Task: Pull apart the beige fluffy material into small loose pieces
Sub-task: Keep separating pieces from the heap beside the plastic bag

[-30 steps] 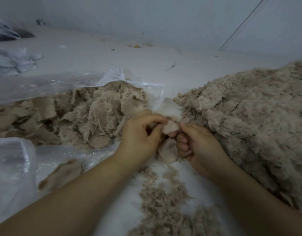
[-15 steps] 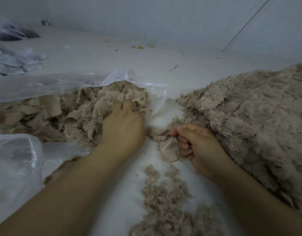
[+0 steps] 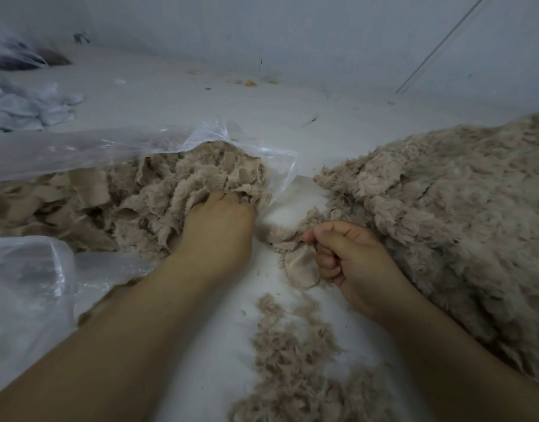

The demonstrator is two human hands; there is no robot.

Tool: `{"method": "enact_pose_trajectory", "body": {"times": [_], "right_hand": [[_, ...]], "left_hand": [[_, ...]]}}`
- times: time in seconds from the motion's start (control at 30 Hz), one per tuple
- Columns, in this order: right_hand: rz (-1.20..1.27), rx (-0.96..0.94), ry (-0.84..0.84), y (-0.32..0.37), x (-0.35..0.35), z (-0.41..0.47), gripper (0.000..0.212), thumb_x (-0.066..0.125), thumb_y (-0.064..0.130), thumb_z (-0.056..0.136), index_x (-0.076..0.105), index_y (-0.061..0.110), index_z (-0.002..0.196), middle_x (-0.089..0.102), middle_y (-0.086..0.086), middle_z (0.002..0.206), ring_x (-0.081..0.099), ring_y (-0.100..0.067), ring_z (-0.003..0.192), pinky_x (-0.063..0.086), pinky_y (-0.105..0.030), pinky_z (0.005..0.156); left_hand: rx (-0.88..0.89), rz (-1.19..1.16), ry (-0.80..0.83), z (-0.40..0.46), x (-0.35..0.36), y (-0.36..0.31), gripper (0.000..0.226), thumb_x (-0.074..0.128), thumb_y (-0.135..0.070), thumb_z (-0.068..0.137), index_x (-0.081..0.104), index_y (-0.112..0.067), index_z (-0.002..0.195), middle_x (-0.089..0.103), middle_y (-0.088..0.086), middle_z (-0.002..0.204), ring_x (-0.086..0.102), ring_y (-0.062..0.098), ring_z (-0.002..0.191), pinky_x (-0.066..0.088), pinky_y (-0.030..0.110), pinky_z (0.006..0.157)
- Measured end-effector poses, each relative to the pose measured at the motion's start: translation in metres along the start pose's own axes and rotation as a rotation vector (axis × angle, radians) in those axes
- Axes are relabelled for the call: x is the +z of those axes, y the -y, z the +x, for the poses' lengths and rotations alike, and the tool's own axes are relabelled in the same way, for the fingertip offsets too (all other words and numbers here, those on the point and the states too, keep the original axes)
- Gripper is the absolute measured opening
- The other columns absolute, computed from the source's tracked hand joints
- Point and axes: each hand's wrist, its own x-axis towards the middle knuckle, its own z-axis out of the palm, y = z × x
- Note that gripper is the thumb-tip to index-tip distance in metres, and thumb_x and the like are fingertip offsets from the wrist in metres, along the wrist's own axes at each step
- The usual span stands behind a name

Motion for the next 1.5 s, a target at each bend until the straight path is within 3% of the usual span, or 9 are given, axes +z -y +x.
{"method": "enact_pose_trajectory", "body": {"times": [0.1,0.3,0.53,0.67,0.8,0.93,1.23,1.4,1.5], "right_hand": [[-0.018,-0.001,0.002,0.0,0.0,0.0,0.038,0.051,0.012,0.099,0.072,0.016,0.068,0.042,0.006,0.052,0.033,-0.006,0.045,0.026,-0.019,0.04],[-0.004,-0.003,-0.002,0.001,0.001,-0.001,0.035,0.051,0.01,0.099,0.07,0.013,0.069,0.042,0.005,0.051,0.034,-0.006,0.045,0.027,-0.017,0.039],[-0.006,-0.002,0.003,0.002,0.001,-0.003,0.035,0.051,0.011,0.099,0.07,0.012,0.07,0.044,0.005,0.051,0.034,-0.007,0.046,0.029,-0.017,0.04],[-0.023,-0.002,0.001,0.003,0.002,-0.003,0.038,0.051,0.011,0.099,0.072,0.015,0.068,0.044,0.005,0.05,0.034,-0.008,0.046,0.03,-0.017,0.04],[-0.036,-0.012,-0.003,0.003,0.003,-0.003,0.041,0.05,0.008,0.098,0.073,0.017,0.066,0.042,0.004,0.049,0.034,-0.008,0.045,0.029,-0.018,0.039],[-0.039,-0.011,-0.014,0.004,0.004,-0.003,0.042,0.05,0.008,0.098,0.073,0.017,0.064,0.042,0.004,0.049,0.034,-0.008,0.045,0.029,-0.018,0.04],[-0.008,-0.016,0.004,0.002,0.003,-0.002,0.038,0.05,0.009,0.099,0.071,0.014,0.068,0.044,0.005,0.049,0.035,-0.007,0.045,0.029,-0.017,0.039],[0.0,-0.023,-0.004,0.001,0.002,-0.002,0.037,0.05,0.008,0.099,0.071,0.013,0.069,0.043,0.006,0.05,0.036,-0.006,0.044,0.029,-0.016,0.039],[0.004,-0.031,0.006,0.001,0.003,-0.002,0.038,0.05,0.009,0.099,0.072,0.015,0.068,0.043,0.006,0.05,0.035,-0.006,0.044,0.03,-0.016,0.039]], "left_hand": [[-0.021,-0.098,0.027,0.0,0.001,0.001,0.02,0.053,-0.031,0.084,0.058,-0.015,0.095,0.056,0.005,0.102,0.046,0.027,0.105,0.045,0.037,0.081],[-0.012,-0.095,0.036,0.004,-0.001,0.001,0.014,0.05,-0.001,0.081,0.047,-0.015,0.078,0.058,0.011,0.096,0.05,0.029,0.097,0.043,0.036,0.071],[0.018,-0.062,0.005,0.006,-0.009,-0.003,0.023,0.051,0.0,0.075,0.038,-0.016,0.066,0.033,-0.003,0.063,0.043,0.023,0.065,0.032,0.03,0.055],[0.033,-0.211,-0.004,-0.004,-0.014,-0.012,0.025,0.052,-0.001,0.076,0.039,-0.016,0.06,0.04,0.0,0.059,0.044,0.022,0.058,0.033,0.03,0.05],[0.102,-0.336,-0.098,-0.01,-0.013,-0.02,0.028,0.054,-0.018,0.092,0.052,-0.009,0.065,0.057,0.008,0.068,0.05,0.025,0.071,0.042,0.036,0.058],[0.133,0.04,-0.264,-0.005,-0.015,-0.013,0.008,0.056,-0.014,0.077,0.061,-0.014,0.07,0.06,0.004,0.078,0.05,0.031,0.088,0.032,0.038,0.07],[-0.113,0.166,-0.06,-0.002,-0.008,-0.006,0.033,0.062,-0.035,0.086,0.065,-0.012,0.109,0.045,0.011,0.138,0.031,0.035,0.129,0.026,0.056,0.102],[0.139,-0.082,-0.474,-0.002,-0.018,-0.012,0.013,0.063,0.004,0.065,0.06,-0.008,0.064,0.054,0.007,0.08,0.044,0.028,0.087,0.02,0.035,0.07],[0.322,0.02,-0.295,0.0,-0.013,-0.01,0.011,0.063,-0.006,0.075,0.07,-0.014,0.077,0.06,-0.001,0.077,0.05,0.026,0.085,0.022,0.034,0.073]]}}
